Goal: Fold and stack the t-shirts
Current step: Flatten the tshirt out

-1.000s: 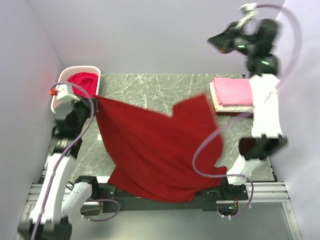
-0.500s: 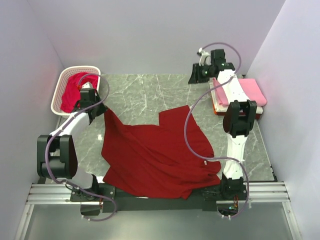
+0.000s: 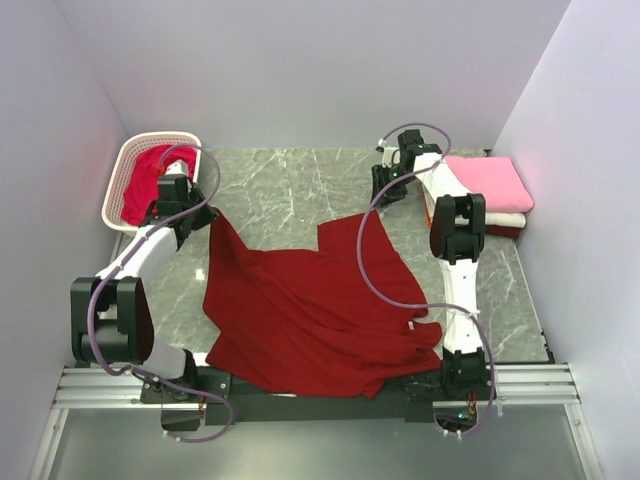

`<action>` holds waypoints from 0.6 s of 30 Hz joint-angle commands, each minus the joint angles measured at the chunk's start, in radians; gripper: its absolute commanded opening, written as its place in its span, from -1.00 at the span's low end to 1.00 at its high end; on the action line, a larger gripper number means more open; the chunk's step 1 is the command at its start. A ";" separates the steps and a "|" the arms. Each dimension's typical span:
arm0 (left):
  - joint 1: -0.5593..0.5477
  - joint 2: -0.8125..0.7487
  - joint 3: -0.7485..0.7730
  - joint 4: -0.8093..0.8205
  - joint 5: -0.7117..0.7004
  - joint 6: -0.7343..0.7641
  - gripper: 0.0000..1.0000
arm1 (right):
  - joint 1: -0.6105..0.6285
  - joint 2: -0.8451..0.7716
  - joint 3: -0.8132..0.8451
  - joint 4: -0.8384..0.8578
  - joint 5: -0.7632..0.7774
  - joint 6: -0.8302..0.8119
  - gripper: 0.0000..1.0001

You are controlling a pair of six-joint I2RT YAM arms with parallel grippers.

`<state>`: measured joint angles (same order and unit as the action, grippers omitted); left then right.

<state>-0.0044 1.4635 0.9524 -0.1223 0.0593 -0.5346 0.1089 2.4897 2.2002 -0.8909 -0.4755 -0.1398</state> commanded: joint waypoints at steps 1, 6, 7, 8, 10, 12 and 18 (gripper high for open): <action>0.001 -0.026 0.031 0.019 0.033 0.024 -0.99 | 0.017 -0.038 -0.016 -0.031 0.054 -0.014 -0.03; 0.001 -0.037 0.026 0.020 0.031 0.031 -0.99 | 0.029 -0.060 -0.063 -0.052 0.035 -0.035 -0.06; 0.001 -0.037 0.026 0.021 0.031 0.028 -0.99 | 0.031 -0.066 -0.071 -0.054 0.046 -0.041 -0.07; 0.001 -0.037 0.026 0.021 0.034 0.030 -0.99 | 0.035 -0.072 -0.089 -0.057 0.049 -0.044 -0.07; 0.001 -0.037 0.026 0.021 0.034 0.030 -0.99 | 0.041 -0.090 -0.105 -0.060 0.058 -0.050 -0.09; 0.001 -0.037 0.026 0.023 0.034 0.030 -0.99 | 0.044 -0.104 -0.125 -0.062 0.066 -0.053 -0.10; 0.001 -0.038 0.023 0.026 0.040 0.030 -0.99 | 0.071 -0.086 -0.117 -0.071 0.092 -0.057 -0.16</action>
<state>-0.0044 1.4628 0.9524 -0.1230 0.0818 -0.5167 0.1543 2.4229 2.0880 -0.9134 -0.4282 -0.1791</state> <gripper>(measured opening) 0.043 0.426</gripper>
